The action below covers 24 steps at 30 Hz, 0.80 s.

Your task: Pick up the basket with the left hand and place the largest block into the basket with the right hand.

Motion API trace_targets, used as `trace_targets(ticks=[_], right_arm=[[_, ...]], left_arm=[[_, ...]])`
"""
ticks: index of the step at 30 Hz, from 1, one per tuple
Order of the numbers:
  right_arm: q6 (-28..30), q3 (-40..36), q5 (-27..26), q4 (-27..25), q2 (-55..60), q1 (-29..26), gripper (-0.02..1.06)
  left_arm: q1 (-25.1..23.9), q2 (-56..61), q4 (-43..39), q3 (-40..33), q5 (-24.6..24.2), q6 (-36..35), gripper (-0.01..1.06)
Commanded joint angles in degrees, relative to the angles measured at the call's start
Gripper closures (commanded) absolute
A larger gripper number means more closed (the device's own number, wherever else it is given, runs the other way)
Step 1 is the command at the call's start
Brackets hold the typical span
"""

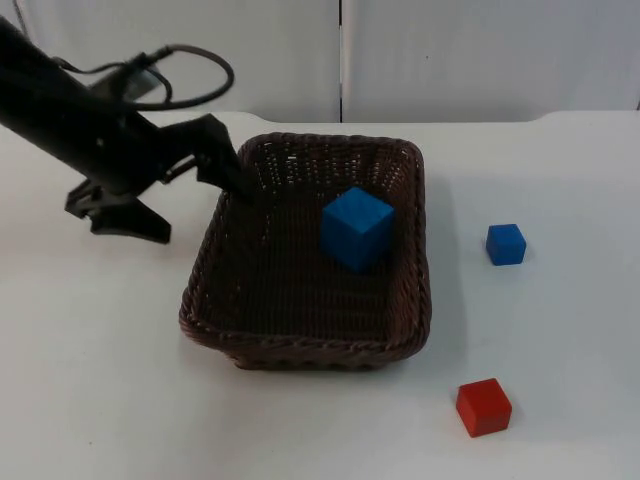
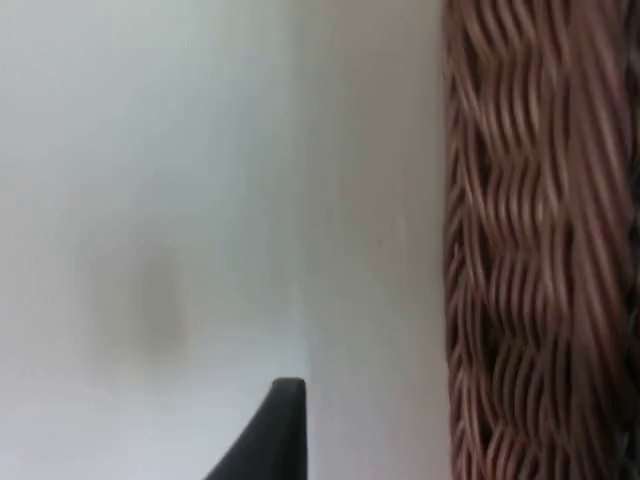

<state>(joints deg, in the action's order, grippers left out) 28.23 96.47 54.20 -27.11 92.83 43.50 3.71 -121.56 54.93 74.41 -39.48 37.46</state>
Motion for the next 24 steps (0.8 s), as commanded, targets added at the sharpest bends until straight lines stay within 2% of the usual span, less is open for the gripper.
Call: trace_targets(ticks=[1, 8, 15, 24], right_arm=[[0.95, -0.14, -0.6, -0.06, -0.65, 0.21, 0.32], [1.14, -0.14, -1.71, 0.84, -0.65, 0.21, 0.32], [1.14, -0.14, -1.71, 1.4, -0.65, 0.21, 0.32], [1.02, -0.14, -1.67, 2.78, -1.18, 0.21, 0.32]], left_arm=[[-0.83, 1.91, -1.32, 0.27, -1.0, 0.36, 0.0], [-1.85, 7.43, -7.71, 0.06, -2.98, -0.35, 0.0], [-1.85, 11.2, -8.98, 0.06, -4.17, -1.41, 0.0], [-1.85, 13.74, -12.76, 0.06, -10.35, -3.5, 0.0]])
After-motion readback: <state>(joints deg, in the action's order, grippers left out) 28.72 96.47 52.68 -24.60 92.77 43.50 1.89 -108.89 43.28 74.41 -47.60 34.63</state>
